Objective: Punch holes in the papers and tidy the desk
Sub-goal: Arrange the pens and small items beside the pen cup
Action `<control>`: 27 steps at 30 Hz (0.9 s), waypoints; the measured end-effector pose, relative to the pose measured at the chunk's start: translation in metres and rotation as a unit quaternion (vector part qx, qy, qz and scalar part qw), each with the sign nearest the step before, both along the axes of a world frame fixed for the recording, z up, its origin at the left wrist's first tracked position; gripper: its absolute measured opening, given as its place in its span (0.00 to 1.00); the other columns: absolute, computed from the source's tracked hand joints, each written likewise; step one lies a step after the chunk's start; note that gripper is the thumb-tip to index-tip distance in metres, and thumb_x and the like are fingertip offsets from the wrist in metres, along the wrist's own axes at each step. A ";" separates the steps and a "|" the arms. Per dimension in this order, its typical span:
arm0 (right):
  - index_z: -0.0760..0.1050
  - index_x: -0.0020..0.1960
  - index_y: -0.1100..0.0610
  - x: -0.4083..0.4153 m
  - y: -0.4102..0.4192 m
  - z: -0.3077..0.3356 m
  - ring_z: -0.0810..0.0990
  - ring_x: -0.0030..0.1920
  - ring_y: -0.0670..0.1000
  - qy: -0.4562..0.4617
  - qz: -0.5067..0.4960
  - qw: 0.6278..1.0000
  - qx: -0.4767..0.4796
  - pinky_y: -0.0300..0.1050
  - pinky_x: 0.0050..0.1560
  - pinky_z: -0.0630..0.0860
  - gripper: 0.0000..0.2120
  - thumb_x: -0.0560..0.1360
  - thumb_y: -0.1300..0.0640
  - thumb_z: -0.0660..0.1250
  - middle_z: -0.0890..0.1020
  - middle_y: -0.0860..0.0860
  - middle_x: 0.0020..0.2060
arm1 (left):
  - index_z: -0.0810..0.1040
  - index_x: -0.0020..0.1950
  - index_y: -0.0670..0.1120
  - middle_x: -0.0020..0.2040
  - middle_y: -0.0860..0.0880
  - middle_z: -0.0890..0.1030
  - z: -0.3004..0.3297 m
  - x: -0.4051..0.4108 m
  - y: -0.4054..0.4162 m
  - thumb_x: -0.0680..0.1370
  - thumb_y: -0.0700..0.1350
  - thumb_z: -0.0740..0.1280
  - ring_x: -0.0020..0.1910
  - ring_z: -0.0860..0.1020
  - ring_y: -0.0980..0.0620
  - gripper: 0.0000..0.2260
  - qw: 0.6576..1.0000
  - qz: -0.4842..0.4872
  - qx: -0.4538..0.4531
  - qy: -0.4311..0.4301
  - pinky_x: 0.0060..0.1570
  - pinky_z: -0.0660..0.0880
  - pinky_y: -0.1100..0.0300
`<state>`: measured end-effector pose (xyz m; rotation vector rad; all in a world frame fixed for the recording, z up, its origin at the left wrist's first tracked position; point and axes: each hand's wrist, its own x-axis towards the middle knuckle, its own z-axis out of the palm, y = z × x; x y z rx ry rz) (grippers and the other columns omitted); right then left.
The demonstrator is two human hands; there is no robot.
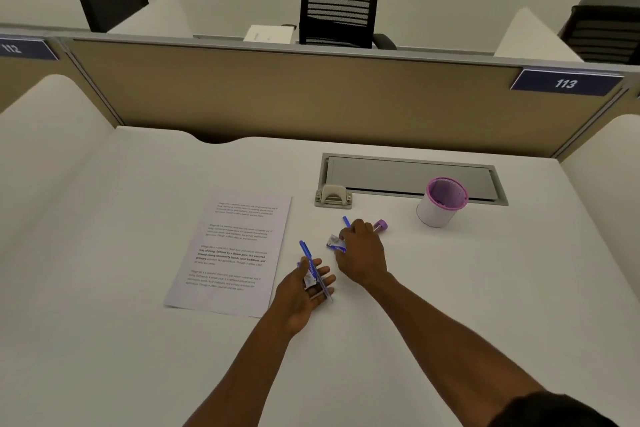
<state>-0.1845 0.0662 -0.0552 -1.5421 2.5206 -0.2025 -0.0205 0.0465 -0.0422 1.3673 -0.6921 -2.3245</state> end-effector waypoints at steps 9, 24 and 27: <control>0.79 0.59 0.48 0.037 0.063 0.004 0.84 0.46 0.50 -0.513 -0.243 0.801 -0.191 0.49 0.46 0.84 0.23 0.66 0.46 0.78 0.85 0.49 0.45 | 0.77 0.65 0.39 0.61 0.37 0.80 -0.005 -0.014 0.010 0.84 0.48 0.59 0.60 0.79 0.38 0.17 0.995 -0.041 -0.083 -0.028 0.64 0.75 0.42; 0.80 0.58 0.55 -0.044 0.178 0.019 0.86 0.49 0.55 -0.594 -0.333 0.653 -0.332 0.52 0.49 0.82 0.15 0.74 0.52 0.72 0.87 0.53 0.48 | 0.73 0.70 0.48 0.58 0.50 0.81 0.011 -0.150 0.103 0.85 0.56 0.51 0.51 0.79 0.57 0.21 0.901 -0.325 -0.266 -0.105 0.47 0.72 0.68; 0.80 0.59 0.57 -0.072 0.189 0.020 0.85 0.50 0.56 -0.596 -0.344 0.636 -0.348 0.54 0.51 0.81 0.16 0.73 0.53 0.73 0.86 0.56 0.49 | 0.71 0.72 0.47 0.64 0.46 0.79 0.011 -0.183 0.116 0.85 0.56 0.49 0.53 0.77 0.55 0.22 0.901 -0.331 -0.255 -0.113 0.51 0.70 0.66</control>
